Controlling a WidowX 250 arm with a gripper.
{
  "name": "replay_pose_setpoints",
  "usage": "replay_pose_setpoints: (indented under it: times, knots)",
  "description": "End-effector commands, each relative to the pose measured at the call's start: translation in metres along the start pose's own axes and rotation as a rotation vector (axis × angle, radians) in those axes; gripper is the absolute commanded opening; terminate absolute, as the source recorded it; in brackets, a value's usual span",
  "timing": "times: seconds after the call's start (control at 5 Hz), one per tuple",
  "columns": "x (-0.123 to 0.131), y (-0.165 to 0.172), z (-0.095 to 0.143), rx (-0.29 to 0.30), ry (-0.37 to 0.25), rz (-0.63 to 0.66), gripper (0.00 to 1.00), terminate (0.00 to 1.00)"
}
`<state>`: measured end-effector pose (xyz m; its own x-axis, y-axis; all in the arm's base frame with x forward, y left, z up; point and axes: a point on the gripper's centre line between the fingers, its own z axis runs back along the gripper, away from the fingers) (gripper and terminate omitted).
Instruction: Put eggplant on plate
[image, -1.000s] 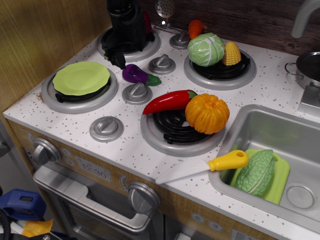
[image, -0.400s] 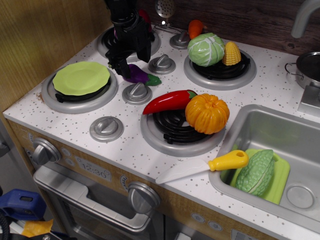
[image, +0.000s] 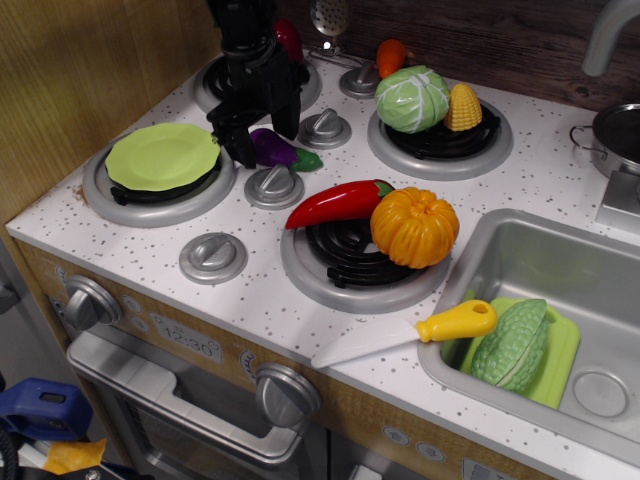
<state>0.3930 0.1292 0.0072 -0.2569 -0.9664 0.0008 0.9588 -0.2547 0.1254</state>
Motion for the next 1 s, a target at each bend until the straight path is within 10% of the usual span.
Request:
replay_pose_setpoints:
  times: [0.0,0.2,0.8]
  knots:
    - [-0.016,0.0,0.007,0.044,0.028,-0.008,1.0,0.0]
    - [-0.016,0.0,0.0,0.044,0.042,0.003,0.0,0.0]
    - [-0.022,0.013,0.048,-0.043,0.088,0.042,0.0,0.0]
